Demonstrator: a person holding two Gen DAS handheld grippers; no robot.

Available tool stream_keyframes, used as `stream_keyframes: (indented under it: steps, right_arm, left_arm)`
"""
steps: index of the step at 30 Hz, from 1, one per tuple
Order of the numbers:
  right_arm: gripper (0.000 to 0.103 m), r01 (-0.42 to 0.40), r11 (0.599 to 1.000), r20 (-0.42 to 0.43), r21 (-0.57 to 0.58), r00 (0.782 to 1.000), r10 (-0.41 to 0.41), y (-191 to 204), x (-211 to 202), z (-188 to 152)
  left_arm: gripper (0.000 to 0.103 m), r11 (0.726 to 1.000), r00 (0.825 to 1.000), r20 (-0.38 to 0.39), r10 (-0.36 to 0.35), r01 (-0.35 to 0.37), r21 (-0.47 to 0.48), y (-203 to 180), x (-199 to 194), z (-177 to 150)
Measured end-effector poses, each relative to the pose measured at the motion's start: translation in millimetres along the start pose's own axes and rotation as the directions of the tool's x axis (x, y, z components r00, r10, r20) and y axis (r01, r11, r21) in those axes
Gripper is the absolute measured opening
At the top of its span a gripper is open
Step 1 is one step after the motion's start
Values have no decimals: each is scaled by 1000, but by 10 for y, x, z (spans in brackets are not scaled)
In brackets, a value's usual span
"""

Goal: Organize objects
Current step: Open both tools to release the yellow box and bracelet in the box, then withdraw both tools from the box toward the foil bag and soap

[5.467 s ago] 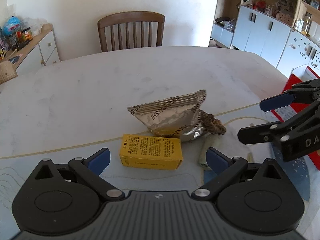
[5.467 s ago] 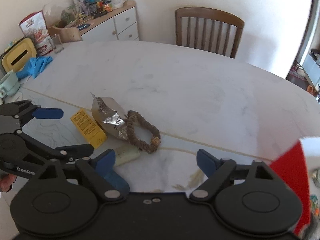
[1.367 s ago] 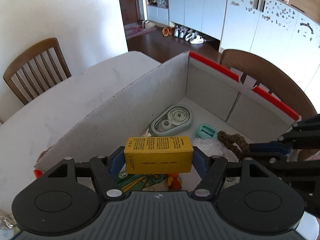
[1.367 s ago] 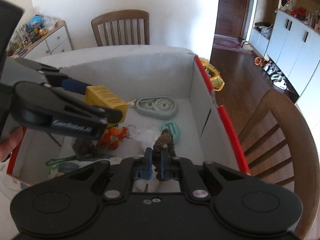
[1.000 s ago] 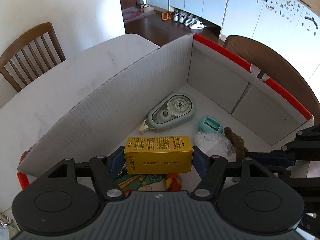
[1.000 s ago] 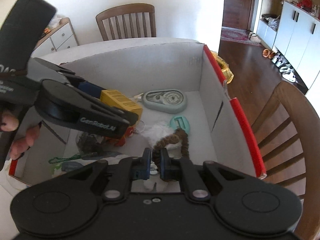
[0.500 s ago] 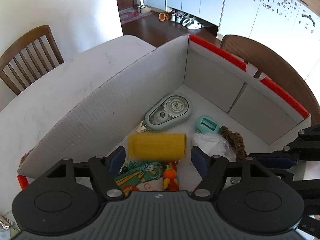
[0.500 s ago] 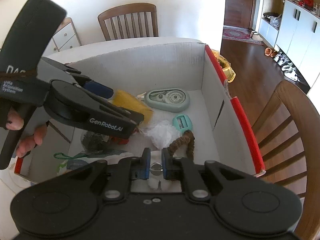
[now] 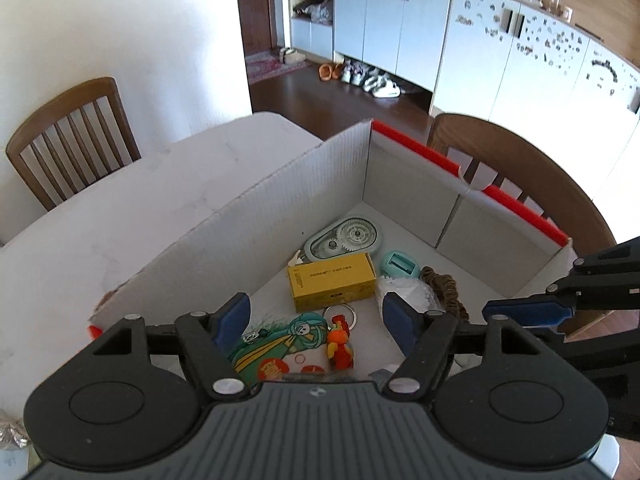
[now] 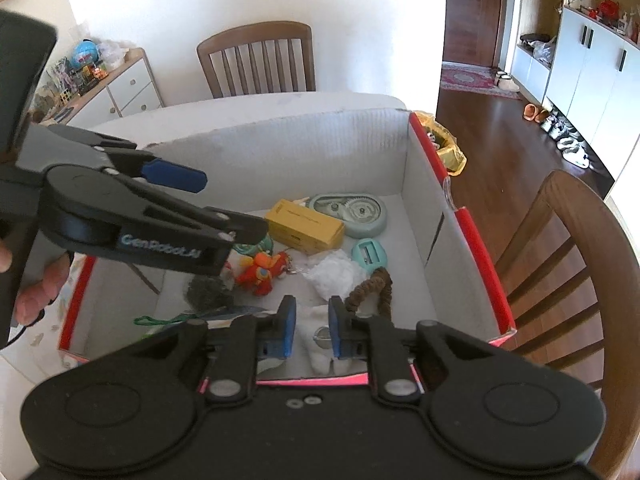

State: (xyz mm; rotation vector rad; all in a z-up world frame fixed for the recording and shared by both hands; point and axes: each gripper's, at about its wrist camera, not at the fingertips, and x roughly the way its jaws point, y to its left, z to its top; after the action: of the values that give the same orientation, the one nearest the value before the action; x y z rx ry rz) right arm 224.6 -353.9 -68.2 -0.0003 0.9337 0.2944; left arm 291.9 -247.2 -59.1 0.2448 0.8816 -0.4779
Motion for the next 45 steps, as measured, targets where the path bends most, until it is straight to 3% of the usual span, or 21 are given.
stream_keyframes:
  steps: [5,9,13,15,20,21,23,29,40,45]
  right_arm:
    - [17,-11,1000,26,-21,1000,11,127,-152,14]
    - [19,-16,999,46,-33,999,17,243,-253,31]
    - [26,-20,999,59,-42,998,23,369,-302,52]
    - [31,-18,998,67,-52,997,22,460,-317,57]
    - [61,-30,997,95,-67,995,37,706,-355,49]
    - [64,-33,997,98,-72,994,40,754,-359,48]
    - [80,-35,996,98,-80,994,43,854,-358,47]
    - [96,-34,995,99,-98,994,44,1196,-323,74]
    - [102,-37,991,116,-131,992,52,1848,-200,83]
    - [102,-57,989,106,-134,992,72,2111,-72,93]
  left_arm:
    - [73,1000,998,56,-16,17,-16,73,-278,-101]
    - [80,999,995,101,-11,15,-41,187,-502,-207]
    - [80,998,991,131,4,4,-61,319,-686,-322]
    - [80,998,989,145,14,-4,-69,403,-787,-397]
    - [83,994,985,166,39,-21,-107,638,-990,-584]
    - [83,993,985,169,43,-24,-113,682,-1027,-618]
    - [83,992,983,173,55,-34,-122,787,-1109,-692]
    - [87,986,983,169,78,-51,-158,1117,-1304,-930]
    - [101,967,979,156,129,-89,-239,1815,-1569,-1372]
    - [103,959,973,163,161,-115,-261,2115,-1641,-1519]
